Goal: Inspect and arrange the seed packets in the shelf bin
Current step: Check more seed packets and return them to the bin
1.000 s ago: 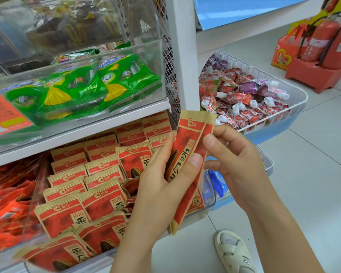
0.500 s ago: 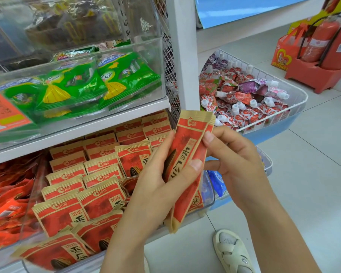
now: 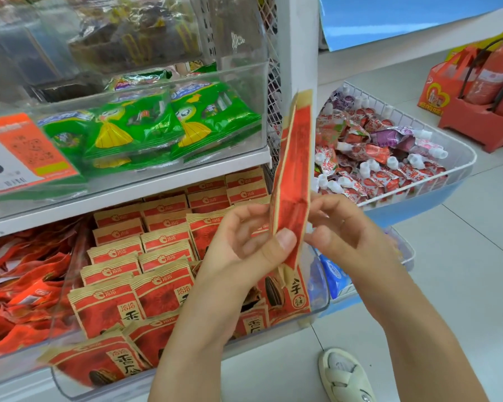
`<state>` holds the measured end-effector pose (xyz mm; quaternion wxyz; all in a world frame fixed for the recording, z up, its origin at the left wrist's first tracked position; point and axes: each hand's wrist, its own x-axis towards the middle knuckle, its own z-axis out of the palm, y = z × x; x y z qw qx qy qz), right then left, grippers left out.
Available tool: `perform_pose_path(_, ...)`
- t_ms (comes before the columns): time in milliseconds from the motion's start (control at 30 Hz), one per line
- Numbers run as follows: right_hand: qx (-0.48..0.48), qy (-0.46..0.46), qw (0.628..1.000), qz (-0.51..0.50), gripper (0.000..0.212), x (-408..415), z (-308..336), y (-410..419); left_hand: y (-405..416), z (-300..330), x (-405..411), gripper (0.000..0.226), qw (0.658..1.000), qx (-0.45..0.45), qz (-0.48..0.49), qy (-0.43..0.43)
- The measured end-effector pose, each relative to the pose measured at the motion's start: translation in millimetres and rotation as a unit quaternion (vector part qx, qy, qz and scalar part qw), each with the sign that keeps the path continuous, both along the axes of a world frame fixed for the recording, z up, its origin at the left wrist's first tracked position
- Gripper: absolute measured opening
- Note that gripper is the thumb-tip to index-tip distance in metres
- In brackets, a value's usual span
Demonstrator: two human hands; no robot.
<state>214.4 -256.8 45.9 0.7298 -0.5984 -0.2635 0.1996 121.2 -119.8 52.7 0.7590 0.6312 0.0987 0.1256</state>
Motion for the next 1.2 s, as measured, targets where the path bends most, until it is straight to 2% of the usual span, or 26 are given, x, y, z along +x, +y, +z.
perform_pose_path(67,0.005,0.008,0.998,0.06,0.076,-5,0,4,0,-1,1,0.071,1.0,-0.023,0.01,-0.014)
perform_pose_path(100,-0.002,0.008,0.998,0.068,0.075,-7,1,5,1,-1,1,0.072,0.999,-0.03,0.013,-0.019)
perform_pose_path(200,-0.008,-0.005,0.998,0.059,0.054,-8,0,6,0,0,2,0.072,0.998,-0.046,0.013,-0.031)
perform_pose_path(333,0.001,-0.003,0.998,0.07,0.047,-7,0,3,-1,-2,3,0.07,0.997,-0.052,0.015,-0.047)
perform_pose_path(467,0.003,-0.005,0.997,0.083,0.049,-6,1,2,2,-1,3,0.069,0.998,-0.043,0.018,-0.042)
perform_pose_path(833,-0.003,-0.016,0.996,0.089,0.037,-3,3,-4,2,-5,6,0.057,0.999,-0.036,0.008,-0.025)
perform_pose_path(933,-0.001,-0.022,0.997,0.068,0.03,-3,1,-3,3,-4,5,0.059,0.999,-0.03,-0.007,-0.032)
perform_pose_path(1033,0.013,0.0,1.0,-0.008,0.033,2,0,-3,4,-2,2,0.075,0.997,-0.053,-0.049,-0.031)
perform_pose_path(1133,0.018,0.042,0.994,-0.095,0.03,8,0,-4,6,0,0,0.056,0.984,-0.139,-0.099,-0.053)
perform_pose_path(1200,0.0,0.056,0.994,-0.095,0.037,10,0,-6,5,1,0,0.042,0.968,-0.211,-0.122,-0.057)
